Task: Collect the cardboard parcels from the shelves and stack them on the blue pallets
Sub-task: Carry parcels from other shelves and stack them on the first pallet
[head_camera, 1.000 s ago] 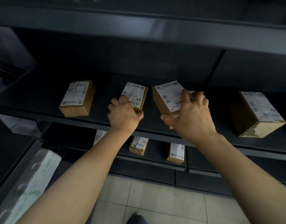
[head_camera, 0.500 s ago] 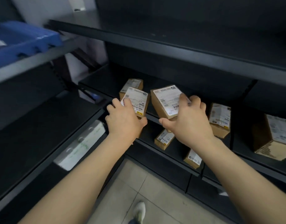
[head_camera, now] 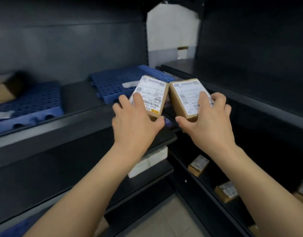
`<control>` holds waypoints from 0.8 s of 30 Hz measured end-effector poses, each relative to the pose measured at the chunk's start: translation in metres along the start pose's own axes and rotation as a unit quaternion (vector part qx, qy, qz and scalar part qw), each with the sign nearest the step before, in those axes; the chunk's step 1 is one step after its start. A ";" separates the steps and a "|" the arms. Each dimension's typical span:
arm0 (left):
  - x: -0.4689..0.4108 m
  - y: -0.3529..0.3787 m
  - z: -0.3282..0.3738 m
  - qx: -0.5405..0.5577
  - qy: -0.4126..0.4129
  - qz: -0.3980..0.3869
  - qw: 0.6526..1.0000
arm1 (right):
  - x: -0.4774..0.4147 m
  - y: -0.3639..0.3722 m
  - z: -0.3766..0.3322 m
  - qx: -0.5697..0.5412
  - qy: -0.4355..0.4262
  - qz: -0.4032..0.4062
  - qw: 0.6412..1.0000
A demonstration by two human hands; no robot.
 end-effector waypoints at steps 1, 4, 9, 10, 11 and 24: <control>-0.005 -0.014 -0.010 0.001 -0.007 0.019 1.000 | -0.005 0.000 -0.016 -0.008 -0.015 0.007 1.000; -0.020 -0.052 -0.044 -0.003 -0.026 0.069 0.997 | -0.022 0.002 -0.067 -0.025 -0.054 0.031 0.998; -0.041 -0.100 -0.117 -0.036 -0.086 0.124 0.988 | -0.039 0.023 -0.155 -0.054 -0.114 0.034 0.991; -0.045 -0.108 -0.133 -0.041 -0.098 0.132 0.986 | -0.041 0.030 -0.173 -0.057 -0.126 0.030 0.990; -0.049 -0.115 -0.149 -0.045 -0.109 0.139 0.983 | -0.043 0.036 -0.189 -0.061 -0.139 0.026 0.988; -0.082 -0.170 -0.282 -0.086 -0.212 0.184 0.956 | -0.075 0.121 -0.341 -0.101 -0.222 -0.074 0.967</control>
Point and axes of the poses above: each hand's wrist, its own x-axis away from the middle knuckle, its own y-axis out of the palm, z = x × y, the point moved 5 cm from there along -x, towards the middle knuckle, and after that the axes turned 4 degrees about -y, right-handed, at the moved point
